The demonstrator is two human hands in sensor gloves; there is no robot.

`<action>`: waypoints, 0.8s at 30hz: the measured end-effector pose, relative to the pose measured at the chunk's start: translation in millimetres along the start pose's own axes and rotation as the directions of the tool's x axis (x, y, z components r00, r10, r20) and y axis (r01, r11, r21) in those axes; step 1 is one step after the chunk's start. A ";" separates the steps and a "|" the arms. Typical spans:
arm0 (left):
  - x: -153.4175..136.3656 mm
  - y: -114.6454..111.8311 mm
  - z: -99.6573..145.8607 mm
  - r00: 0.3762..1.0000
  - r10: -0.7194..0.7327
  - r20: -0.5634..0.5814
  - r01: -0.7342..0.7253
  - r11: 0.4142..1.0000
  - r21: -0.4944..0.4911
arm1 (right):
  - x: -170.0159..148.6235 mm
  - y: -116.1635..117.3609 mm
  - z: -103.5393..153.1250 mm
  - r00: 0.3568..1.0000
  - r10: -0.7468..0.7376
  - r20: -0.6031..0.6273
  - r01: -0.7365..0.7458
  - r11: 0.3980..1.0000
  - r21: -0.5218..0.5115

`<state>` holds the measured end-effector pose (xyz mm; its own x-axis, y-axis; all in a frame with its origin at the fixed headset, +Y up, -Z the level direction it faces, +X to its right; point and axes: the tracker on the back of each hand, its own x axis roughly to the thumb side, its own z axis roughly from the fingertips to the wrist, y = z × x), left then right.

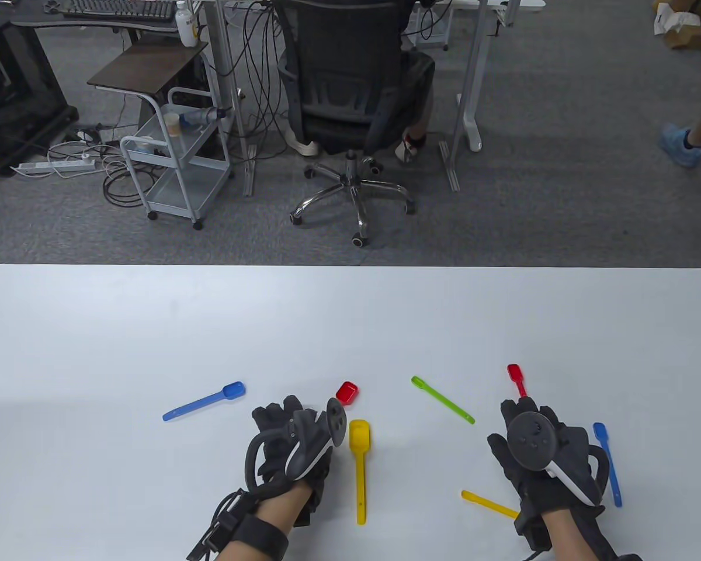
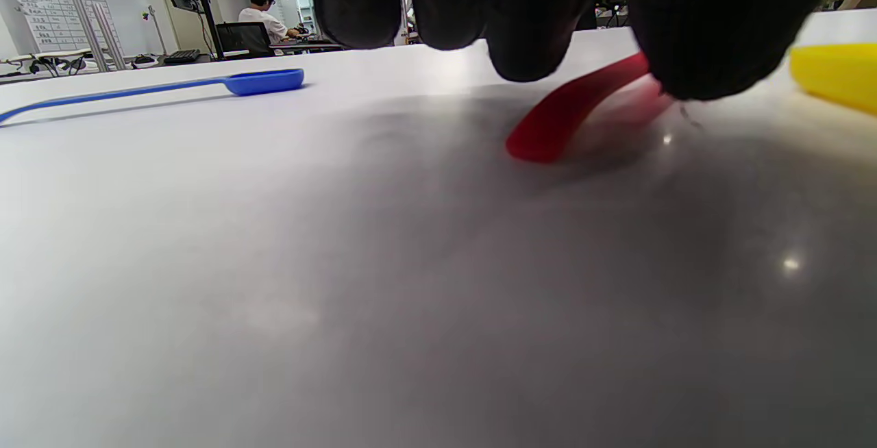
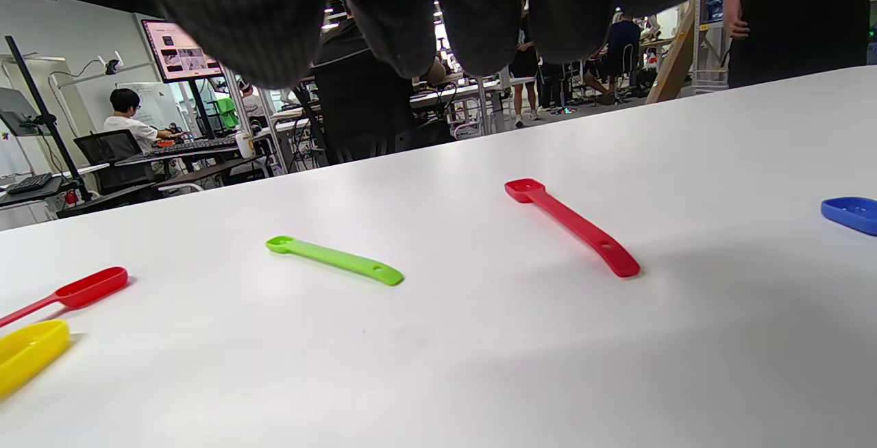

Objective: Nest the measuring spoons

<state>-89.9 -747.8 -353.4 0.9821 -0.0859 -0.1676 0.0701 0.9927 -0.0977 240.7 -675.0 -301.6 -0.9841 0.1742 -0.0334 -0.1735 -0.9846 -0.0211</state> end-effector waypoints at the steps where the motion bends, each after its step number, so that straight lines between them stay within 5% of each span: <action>1: 1.1 -1.4 -0.6 1.000 -0.010 -0.001 0.010 1.000 0.000 | 0.0 0.0 -0.1 1.000 0.001 0.001 -0.001 1.000 0.000; 24: 3.6 -1.3 -1.5 0.999 -0.035 0.003 0.035 0.999 0.012 | -0.3 0.7 -1.1 1.000 0.001 0.003 -0.001 1.000 -0.005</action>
<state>-86.8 -749.6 -355.4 0.9795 -0.1204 -0.1613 0.1065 0.9900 -0.0921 241.0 -675.7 -302.8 -0.9843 0.1736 -0.0306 -0.1729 -0.9846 -0.0258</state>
